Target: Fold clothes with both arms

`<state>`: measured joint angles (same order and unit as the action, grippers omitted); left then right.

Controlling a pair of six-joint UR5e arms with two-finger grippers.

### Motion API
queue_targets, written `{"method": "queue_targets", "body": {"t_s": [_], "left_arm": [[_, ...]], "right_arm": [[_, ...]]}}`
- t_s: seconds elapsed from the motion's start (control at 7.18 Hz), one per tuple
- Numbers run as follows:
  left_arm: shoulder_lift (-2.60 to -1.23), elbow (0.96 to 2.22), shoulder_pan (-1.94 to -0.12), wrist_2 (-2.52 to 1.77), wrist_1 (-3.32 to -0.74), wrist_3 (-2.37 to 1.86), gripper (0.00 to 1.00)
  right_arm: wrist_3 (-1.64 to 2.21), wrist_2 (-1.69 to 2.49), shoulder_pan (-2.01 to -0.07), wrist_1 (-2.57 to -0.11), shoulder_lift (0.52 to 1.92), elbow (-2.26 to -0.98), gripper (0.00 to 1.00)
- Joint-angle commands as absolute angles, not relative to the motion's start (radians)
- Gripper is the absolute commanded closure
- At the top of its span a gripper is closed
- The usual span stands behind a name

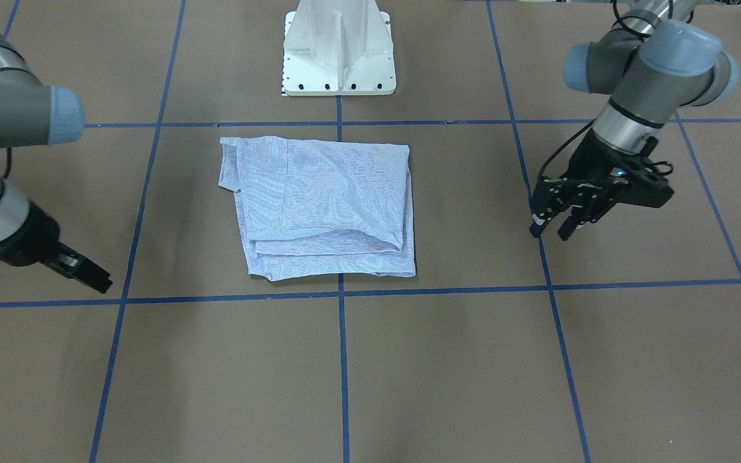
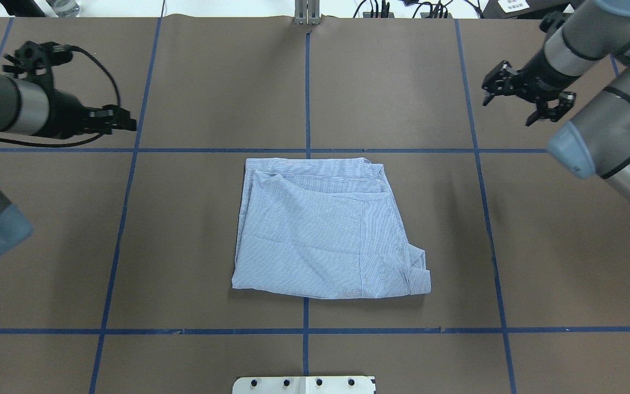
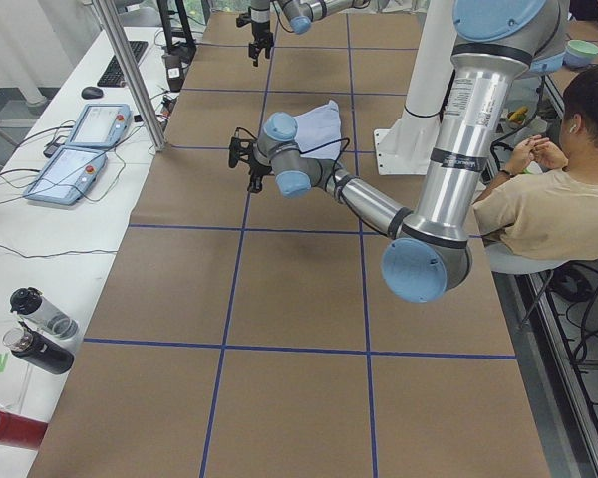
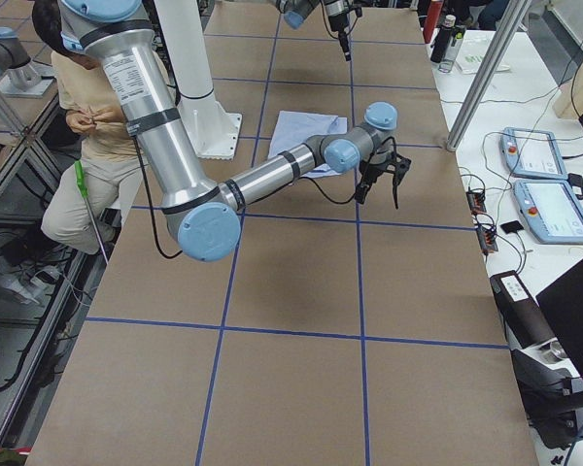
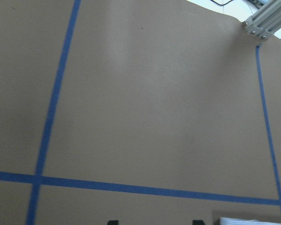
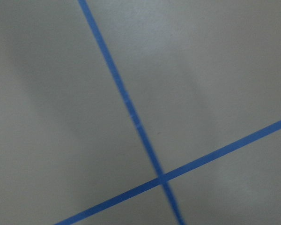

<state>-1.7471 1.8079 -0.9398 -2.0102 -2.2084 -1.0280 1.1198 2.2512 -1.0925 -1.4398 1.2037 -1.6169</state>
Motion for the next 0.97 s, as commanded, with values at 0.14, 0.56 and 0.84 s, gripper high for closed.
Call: {"method": "queue_targets", "body": {"t_s": [0.14, 0.56, 0.84], "left_arm": [[-1.559, 1.832, -1.239, -2.175, -2.122, -0.333, 0.39], [-1.559, 1.835, -1.452, -2.223, -1.815, 0.098, 0.37], [-1.545, 1.842, -1.462, -2.334, -1.779, 0.101, 0.3]], "right_arm": [[0.508, 2.315, -1.332, -1.474, 1.386, -1.608, 0.0], [-0.071, 2.301, -1.555, -1.817, 1.399, -1.621, 0.0], [-0.15, 2.307, -1.594, -1.862, 1.445, -1.655, 0.0]]}}
